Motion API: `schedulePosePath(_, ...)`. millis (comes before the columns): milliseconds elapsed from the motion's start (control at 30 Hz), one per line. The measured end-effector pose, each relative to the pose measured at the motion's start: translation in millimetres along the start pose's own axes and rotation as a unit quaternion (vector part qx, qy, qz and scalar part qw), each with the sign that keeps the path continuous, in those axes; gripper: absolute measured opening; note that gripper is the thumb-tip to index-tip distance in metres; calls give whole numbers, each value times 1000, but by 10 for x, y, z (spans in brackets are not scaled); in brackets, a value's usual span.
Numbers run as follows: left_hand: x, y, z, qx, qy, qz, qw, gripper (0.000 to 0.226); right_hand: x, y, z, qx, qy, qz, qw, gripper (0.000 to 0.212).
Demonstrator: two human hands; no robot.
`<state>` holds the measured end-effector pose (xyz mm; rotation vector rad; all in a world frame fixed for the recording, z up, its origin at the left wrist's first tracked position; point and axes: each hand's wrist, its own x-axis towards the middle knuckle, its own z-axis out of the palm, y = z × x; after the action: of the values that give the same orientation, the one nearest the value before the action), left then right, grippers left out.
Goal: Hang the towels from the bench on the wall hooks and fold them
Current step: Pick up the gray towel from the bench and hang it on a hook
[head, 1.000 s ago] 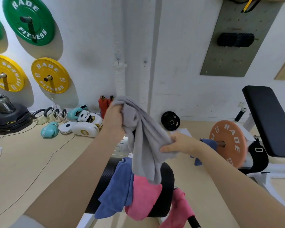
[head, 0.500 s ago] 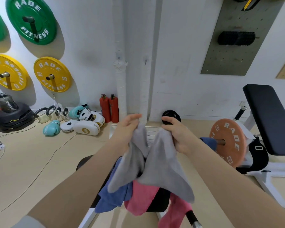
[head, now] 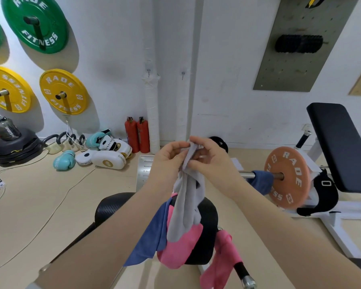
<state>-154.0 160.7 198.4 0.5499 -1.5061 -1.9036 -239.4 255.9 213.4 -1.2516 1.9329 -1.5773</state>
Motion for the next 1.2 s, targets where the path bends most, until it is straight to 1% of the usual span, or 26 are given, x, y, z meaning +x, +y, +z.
schedulePosePath(67,6,12,14,-28,1,-6,1000,14,10,-1,27,-123,37,-70,989,37)
schedulePosePath(100,7,16,19,-43,-3,-9,999,14,12,-1,44,-157,67,-104,980,29)
schedulePosePath(167,-2,11,18,-61,-12,-18,998,16,28,14,49,-179,137,-156,962,21)
schedulePosePath(200,-2,1,11,-72,-11,-23,997,16,42,21,28,-177,162,-170,956,20)
schedulePosePath(233,3,-11,0,-92,-6,-31,995,15,56,12,0,-168,168,-174,956,18)
schedulePosePath(300,14,-23,-6,-153,-1,-57,987,13,79,5,-38,-155,118,-170,966,15)
schedulePosePath(367,8,-52,24,-208,-18,-90,974,14,82,46,15,-179,70,-169,967,18)
schedulePosePath(433,2,-108,46,-221,-18,-112,969,16,81,155,85,-152,66,-133,977,15)
schedulePosePath(467,4,-136,44,-219,-7,-116,969,15,83,214,96,-126,69,-101,985,12)
schedulePosePath(500,10,-153,34,-217,3,-116,969,14,83,258,91,-91,60,-63,992,14)
schedulePosePath(533,24,-163,23,-213,6,-112,971,14,82,296,69,-48,33,-25,998,21)
schedulePosePath(567,37,-158,16,-207,0,-106,973,14,80,312,43,0,-10,2,1000,29)
schedulePosePath(633,58,-127,19,-196,-27,-96,976,16,61,306,-1,76,-103,18,992,45)
schedulePosePath(700,62,-91,29,-195,-40,-101,975,16,68,326,-29,96,-149,33,984,56)
schedulePosePath(733,63,-80,19,-196,-38,-109,974,17,90,342,-49,93,-159,51,981,55)
schedulePosePath(800,71,-79,-39,-192,-21,-119,974,20,130,404,-78,72,-175,105,976,43)
schedulePosePath(833,81,-91,-87,-177,-7,-119,977,21,147,461,-87,54,-169,134,975,36)
schedulePosePath(900,113,-148,-215,-130,22,-129,983,24,184,643,-105,1,-114,185,976,28)
schedulePosePath(967,147,-245,-360,-101,40,-160,981,25,233,879,-118,-43,-40,220,974,25)
schedulePosePath(1033,175,-371,-506,-78,57,-183,978,27,283,1110,-107,-66,6,258,964,26)
schedulePosePath(1100,223,-498,-621,-50,72,-188,978,29,332,1344,-76,-81,21,298,951,29)
schedulePosePath(1200,358,-657,-756,-22,87,-205,975,28,395,1691,32,-121,2,367,922,33)
